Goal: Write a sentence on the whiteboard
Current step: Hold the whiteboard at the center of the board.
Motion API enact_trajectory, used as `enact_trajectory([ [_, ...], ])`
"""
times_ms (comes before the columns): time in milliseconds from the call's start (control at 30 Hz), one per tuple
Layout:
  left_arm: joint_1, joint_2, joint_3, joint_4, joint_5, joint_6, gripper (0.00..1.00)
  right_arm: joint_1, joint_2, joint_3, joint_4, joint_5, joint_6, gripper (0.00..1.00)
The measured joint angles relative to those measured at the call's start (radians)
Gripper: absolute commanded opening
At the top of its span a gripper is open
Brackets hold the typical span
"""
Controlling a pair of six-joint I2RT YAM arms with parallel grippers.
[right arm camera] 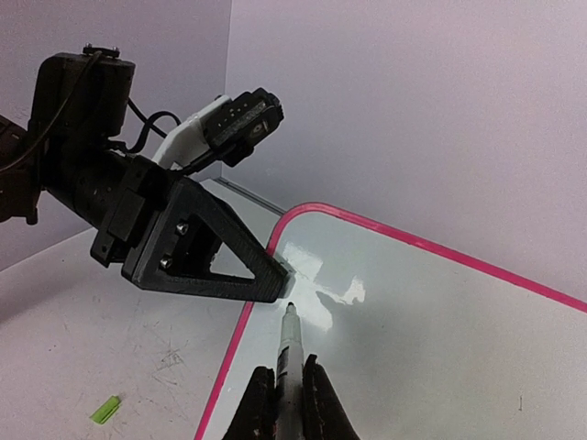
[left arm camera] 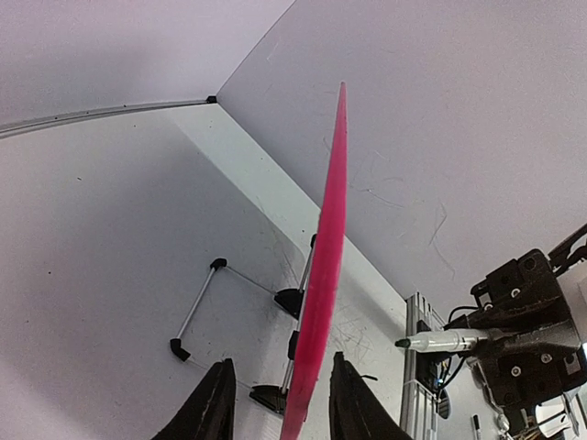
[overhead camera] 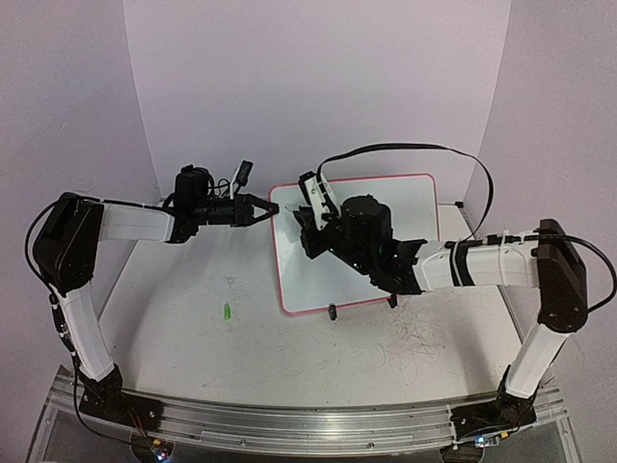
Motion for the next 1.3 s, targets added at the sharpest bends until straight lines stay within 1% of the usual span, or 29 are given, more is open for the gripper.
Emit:
enact_trajectory([
  [167,0.000,0.000,0.000,0.000,0.008,0.005,0.21,0.000,0.021,0.025,-0.015,0.019,-0.001,0.00],
  [533,0.000,0.000,0.000,0.001,0.016,0.010,0.10,0.000,0.032,0.034,-0.029,-0.003,0.000,0.00],
  [867,-0.001,0.000,0.000,0.018,0.026,0.028,0.04,0.002,0.071,0.061,-0.050,-0.027,0.001,0.00],
  [1300,0.000,0.000,0.000,0.018,0.026,0.030,0.01,0.006,0.092,0.068,-0.071,-0.010,0.004,0.00],
])
